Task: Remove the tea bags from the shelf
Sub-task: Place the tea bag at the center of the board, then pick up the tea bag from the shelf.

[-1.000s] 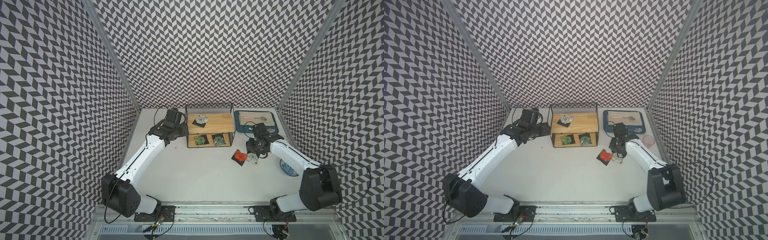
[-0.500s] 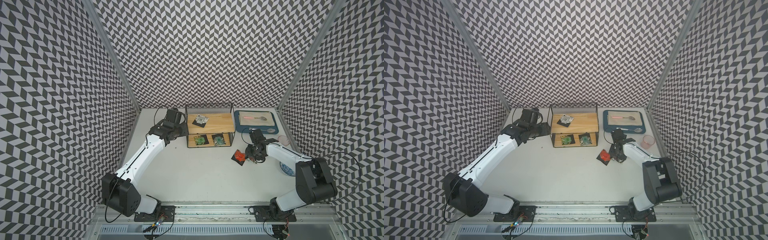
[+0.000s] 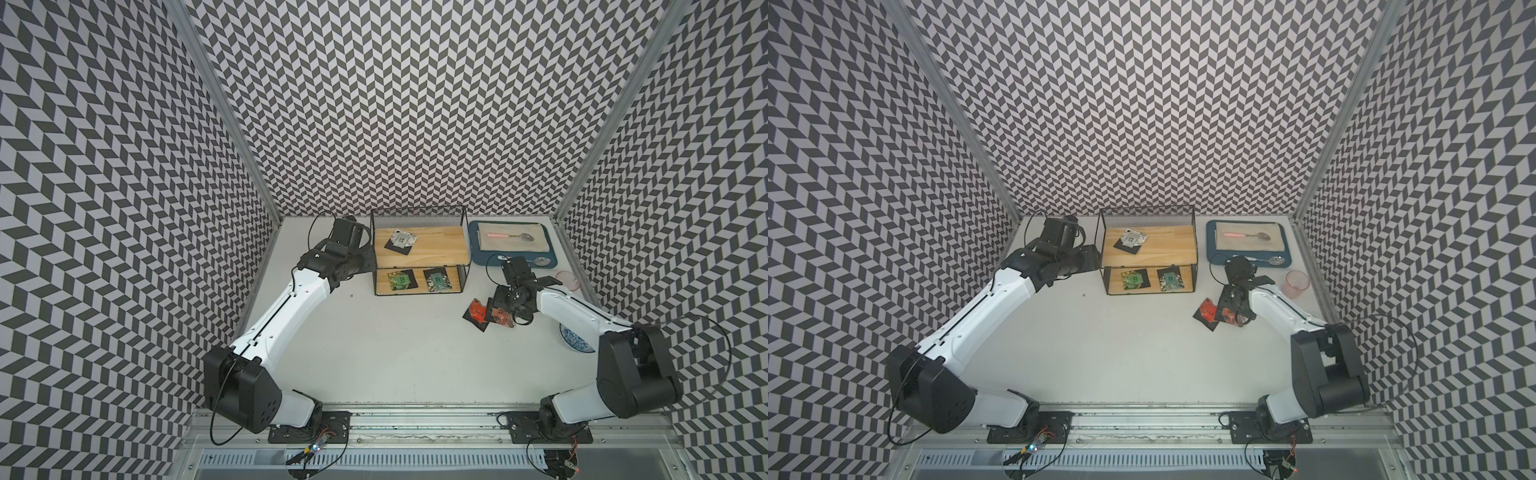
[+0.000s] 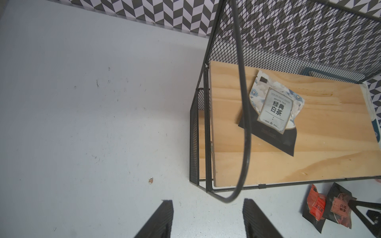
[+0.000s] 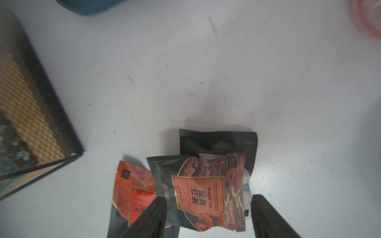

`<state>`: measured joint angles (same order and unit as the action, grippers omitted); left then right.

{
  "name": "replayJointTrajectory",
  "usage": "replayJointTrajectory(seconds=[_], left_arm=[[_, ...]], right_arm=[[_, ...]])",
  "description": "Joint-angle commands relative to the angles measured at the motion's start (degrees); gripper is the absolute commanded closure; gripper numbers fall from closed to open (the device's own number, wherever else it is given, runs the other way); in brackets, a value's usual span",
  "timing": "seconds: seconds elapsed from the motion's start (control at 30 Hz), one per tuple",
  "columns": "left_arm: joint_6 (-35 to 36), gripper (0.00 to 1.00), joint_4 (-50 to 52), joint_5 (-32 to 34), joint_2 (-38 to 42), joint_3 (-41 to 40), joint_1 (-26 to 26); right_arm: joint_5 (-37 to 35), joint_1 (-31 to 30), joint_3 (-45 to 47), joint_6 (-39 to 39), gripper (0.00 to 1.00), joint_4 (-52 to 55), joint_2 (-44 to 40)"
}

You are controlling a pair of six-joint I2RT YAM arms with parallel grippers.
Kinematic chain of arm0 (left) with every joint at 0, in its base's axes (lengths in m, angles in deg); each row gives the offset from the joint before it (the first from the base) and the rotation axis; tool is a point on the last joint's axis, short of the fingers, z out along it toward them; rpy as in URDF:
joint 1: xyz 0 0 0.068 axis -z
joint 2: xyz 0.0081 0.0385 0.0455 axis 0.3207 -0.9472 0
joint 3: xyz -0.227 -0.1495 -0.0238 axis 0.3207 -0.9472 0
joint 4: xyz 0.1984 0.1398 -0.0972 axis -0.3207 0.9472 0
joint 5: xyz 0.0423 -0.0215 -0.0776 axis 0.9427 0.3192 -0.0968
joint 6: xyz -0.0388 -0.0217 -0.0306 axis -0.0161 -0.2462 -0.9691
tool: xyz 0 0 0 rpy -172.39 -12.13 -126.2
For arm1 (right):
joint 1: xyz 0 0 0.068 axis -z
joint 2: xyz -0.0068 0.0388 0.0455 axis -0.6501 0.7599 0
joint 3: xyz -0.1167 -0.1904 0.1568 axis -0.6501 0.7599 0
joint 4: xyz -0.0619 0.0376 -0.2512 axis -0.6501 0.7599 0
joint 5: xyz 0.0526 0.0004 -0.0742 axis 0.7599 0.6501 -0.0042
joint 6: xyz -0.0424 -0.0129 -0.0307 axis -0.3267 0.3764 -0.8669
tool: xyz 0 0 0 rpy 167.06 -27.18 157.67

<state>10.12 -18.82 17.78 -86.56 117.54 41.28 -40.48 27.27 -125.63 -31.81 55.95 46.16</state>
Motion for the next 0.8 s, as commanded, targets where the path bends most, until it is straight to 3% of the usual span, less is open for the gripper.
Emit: replayJointTrajectory(seconds=[0.0,0.13,0.43,0.63,0.77], left_arm=[[0.4,0.41,-1.0,-0.7,0.2,1.1,-0.2],[0.4,0.41,-1.1,-0.7,0.4,0.8,-0.2],[0.4,0.41,0.0,0.5,0.5,2.2,0.0],[0.5,0.33,4.5,13.2,0.9,13.5,6.4],[1.3,0.30,7.7,13.3,-3.6,22.8,10.4]], right_arm=[[-3.6,-0.6,-4.7,0.7,0.26,0.5,-6.3],[-5.4,-2.6,-8.6,-1.0,0.19,0.0,-10.5],[-12.7,-13.0,-19.9,-4.4,0.21,3.2,-9.2],[-11.1,-14.3,-23.8,-4.7,0.23,4.0,-6.6],[-9.0,-14.3,-24.3,-6.0,0.25,1.8,-6.3]])
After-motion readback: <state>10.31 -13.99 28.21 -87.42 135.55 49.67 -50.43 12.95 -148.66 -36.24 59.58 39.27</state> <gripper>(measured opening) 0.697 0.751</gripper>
